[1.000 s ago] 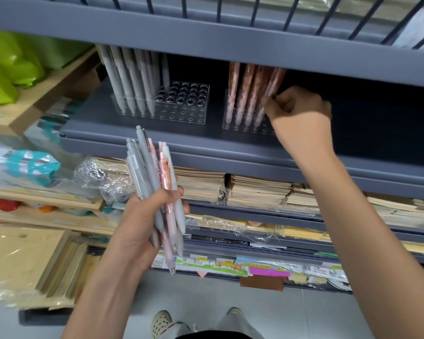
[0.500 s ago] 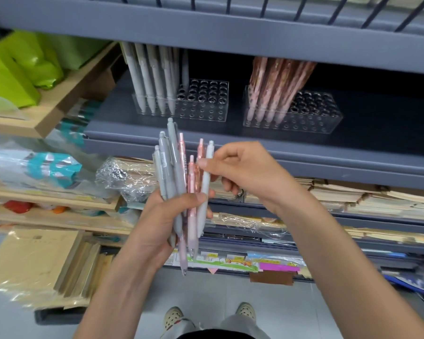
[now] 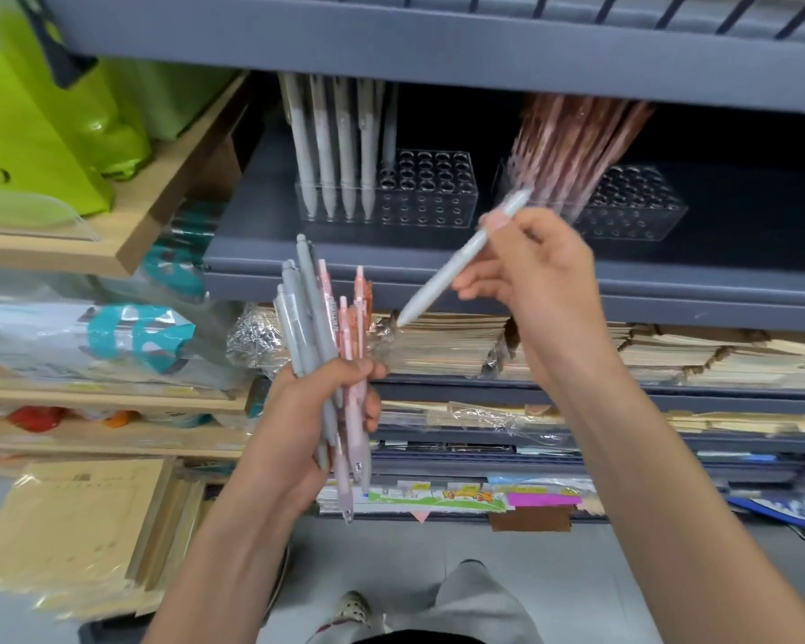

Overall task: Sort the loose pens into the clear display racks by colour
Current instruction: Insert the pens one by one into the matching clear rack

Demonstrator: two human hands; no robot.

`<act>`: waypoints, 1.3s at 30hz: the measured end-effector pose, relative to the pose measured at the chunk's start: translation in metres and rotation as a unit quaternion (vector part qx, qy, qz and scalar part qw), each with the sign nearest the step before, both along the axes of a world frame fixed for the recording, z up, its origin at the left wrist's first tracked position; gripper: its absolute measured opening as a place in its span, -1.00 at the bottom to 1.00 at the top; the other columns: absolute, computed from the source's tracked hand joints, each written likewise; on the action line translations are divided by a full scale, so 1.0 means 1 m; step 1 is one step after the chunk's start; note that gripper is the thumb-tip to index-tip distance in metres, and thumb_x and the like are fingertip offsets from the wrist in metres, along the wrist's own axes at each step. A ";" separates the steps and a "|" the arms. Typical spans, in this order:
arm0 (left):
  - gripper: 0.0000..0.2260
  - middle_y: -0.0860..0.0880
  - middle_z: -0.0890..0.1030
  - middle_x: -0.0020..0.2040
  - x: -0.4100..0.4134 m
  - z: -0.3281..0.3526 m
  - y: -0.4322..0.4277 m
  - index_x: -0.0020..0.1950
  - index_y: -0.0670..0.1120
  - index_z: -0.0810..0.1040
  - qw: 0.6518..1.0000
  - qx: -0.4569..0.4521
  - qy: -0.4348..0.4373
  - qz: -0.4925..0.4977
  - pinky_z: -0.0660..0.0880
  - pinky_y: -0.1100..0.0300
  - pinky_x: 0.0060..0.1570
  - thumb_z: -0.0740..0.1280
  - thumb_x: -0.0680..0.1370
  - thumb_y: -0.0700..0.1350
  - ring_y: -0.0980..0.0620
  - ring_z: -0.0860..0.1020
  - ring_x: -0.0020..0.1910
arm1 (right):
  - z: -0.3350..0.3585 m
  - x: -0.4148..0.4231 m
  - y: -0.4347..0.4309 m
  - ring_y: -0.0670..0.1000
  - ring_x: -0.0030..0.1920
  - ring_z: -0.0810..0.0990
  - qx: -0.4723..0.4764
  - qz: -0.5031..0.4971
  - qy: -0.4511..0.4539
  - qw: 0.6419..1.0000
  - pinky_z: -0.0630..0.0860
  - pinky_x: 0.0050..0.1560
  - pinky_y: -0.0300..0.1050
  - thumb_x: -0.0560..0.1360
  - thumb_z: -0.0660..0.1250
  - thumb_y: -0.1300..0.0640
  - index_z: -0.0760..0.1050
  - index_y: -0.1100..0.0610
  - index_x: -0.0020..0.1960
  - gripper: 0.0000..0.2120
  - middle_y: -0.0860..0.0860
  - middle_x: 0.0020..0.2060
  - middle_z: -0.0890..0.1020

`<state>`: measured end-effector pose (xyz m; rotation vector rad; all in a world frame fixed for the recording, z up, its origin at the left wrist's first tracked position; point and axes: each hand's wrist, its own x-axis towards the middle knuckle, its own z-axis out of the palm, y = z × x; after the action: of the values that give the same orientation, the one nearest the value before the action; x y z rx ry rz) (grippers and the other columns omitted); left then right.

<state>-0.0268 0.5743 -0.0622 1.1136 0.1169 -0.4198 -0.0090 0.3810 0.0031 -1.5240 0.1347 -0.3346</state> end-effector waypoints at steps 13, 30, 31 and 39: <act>-0.65 -0.08 0.46 -0.45 0.017 0.002 0.026 0.09 -0.24 0.48 0.999 -0.007 -0.016 0.029 0.47 0.22 -0.49 0.44 0.35 -0.20 0.00 0.47 -0.50 | 0.017 0.098 0.004 0.29 -0.09 0.62 -0.280 -0.144 -0.025 0.949 0.55 -0.05 0.30 0.59 0.18 0.00 0.46 0.08 -0.11 -0.80 0.21 -0.11 0.64; -0.94 -0.19 0.59 -0.31 0.018 -0.004 0.032 -0.22 -0.21 0.71 0.998 -0.005 -0.016 0.058 0.49 0.21 -0.49 0.50 0.32 -0.29 0.00 0.53 -0.46 | 0.016 0.157 0.023 0.21 -0.05 0.66 -0.327 -0.094 -0.022 0.940 0.57 0.04 0.09 0.49 0.28 0.16 0.57 0.18 0.05 -0.81 0.13 -0.02 0.68; -0.91 -0.18 0.62 -0.30 0.018 -0.003 0.032 -0.18 -0.24 0.70 0.998 -0.007 -0.017 0.061 0.49 0.21 -0.49 0.50 0.33 -0.29 0.01 0.54 -0.46 | 0.016 0.156 0.022 0.20 -0.04 0.66 -0.330 -0.093 -0.020 0.939 0.57 0.05 0.09 0.49 0.28 0.17 0.58 0.18 0.06 -0.81 0.13 -0.01 0.68; -0.92 -0.21 0.66 -0.25 0.014 -0.002 0.032 -0.24 -0.18 0.73 0.998 -0.003 -0.028 0.064 0.49 0.22 -0.50 0.46 0.34 -0.20 0.02 0.56 -0.45 | 0.015 0.076 0.026 -0.05 -0.54 0.48 -0.202 -0.029 0.013 0.979 0.38 -0.54 -0.18 0.51 0.35 0.05 0.56 0.05 -0.24 -0.83 -0.03 -0.42 0.63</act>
<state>-0.0124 0.6060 -0.0642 1.1041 0.1366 -0.2730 0.0674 0.4068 0.0179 -1.9306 0.1373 -0.4058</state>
